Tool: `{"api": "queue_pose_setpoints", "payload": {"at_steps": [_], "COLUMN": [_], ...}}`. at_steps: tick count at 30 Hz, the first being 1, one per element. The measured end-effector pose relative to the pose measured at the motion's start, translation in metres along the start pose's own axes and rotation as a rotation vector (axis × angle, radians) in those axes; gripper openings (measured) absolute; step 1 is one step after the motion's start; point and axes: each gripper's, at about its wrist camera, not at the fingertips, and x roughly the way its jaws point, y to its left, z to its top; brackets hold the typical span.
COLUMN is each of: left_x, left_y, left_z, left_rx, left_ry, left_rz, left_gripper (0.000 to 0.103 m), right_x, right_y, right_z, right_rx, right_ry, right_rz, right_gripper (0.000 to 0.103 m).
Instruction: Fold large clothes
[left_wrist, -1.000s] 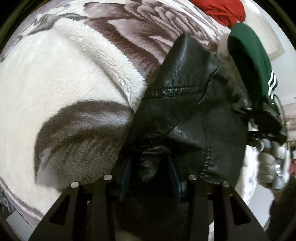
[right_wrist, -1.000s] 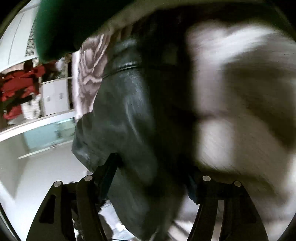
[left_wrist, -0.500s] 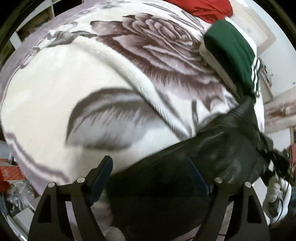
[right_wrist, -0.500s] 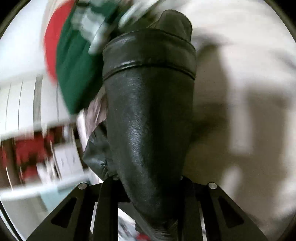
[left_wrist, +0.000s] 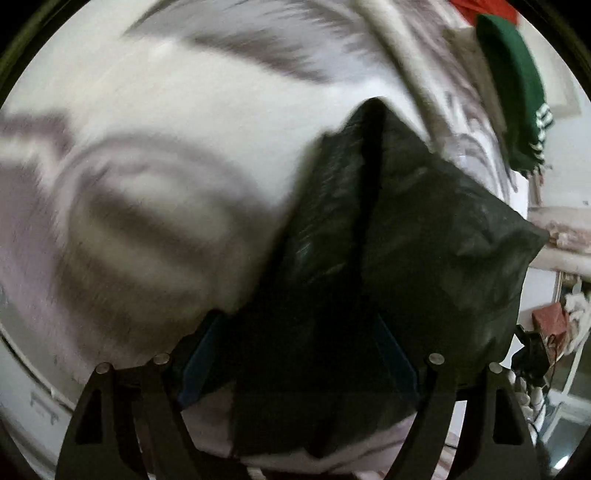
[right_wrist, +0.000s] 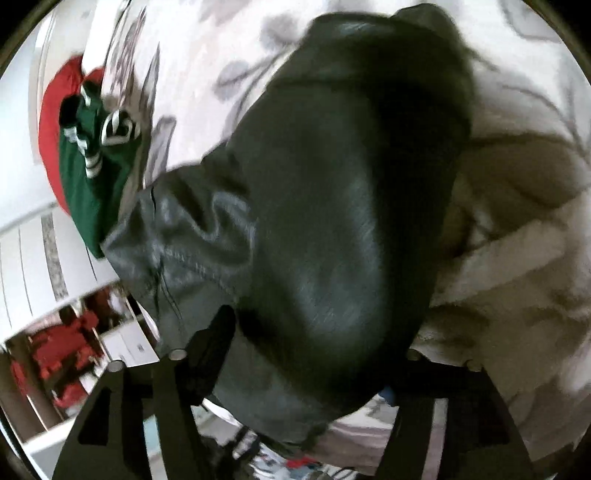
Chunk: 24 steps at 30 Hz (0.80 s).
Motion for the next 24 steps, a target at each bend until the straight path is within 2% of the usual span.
{"api": "queue_pose_setpoints", "payload": {"at_steps": [2, 3, 5, 6, 9, 12, 14, 16, 18, 20, 24], "left_x": [-0.005, -0.007, -0.009, -0.010, -0.021, -0.055, -0.085, -0.093, -0.082, -0.051, 0.014], "left_y": [-0.015, -0.020, -0.025, -0.025, -0.022, -0.024, -0.039, -0.062, -0.101, -0.145, -0.202], "left_z": [0.004, 0.005, 0.009, 0.011, 0.016, 0.013, 0.010, 0.004, 0.002, -0.005, -0.017], "left_rx": [0.051, 0.067, 0.088, 0.091, 0.068, 0.063, 0.086, 0.129, 0.193, 0.263, 0.337], "left_ry": [-0.046, -0.065, -0.084, -0.088, -0.071, -0.133, -0.202, -0.218, -0.190, -0.134, -0.047], "left_rz": [-0.007, -0.016, -0.013, -0.006, 0.034, 0.094, 0.086, 0.048, 0.006, -0.017, 0.017], "left_gripper": [0.077, 0.071, 0.050, 0.049, 0.049, 0.048, 0.055, 0.064, 0.066, 0.066, 0.066], "right_x": [0.002, 0.003, 0.004, 0.005, 0.002, -0.004, -0.008, -0.009, -0.006, -0.001, 0.006], "right_y": [-0.002, 0.000, -0.002, -0.006, -0.007, -0.001, -0.003, -0.007, -0.013, -0.015, -0.014], "right_z": [0.001, 0.003, 0.002, 0.002, -0.007, -0.009, -0.008, -0.004, 0.001, 0.005, 0.013], "right_rx": [0.013, 0.016, 0.023, 0.032, 0.026, -0.011, -0.018, -0.019, -0.012, -0.019, -0.060], "right_ry": [0.006, 0.005, 0.014, 0.021, 0.030, 0.014, 0.006, 0.007, 0.019, 0.035, 0.044], "right_rz": [0.025, 0.033, 0.045, 0.051, 0.034, 0.000, -0.002, 0.011, 0.041, 0.064, 0.067], "right_gripper": [0.069, 0.069, 0.069, 0.069, 0.069, 0.069, 0.069, 0.069, 0.075, 0.075, 0.075]}}
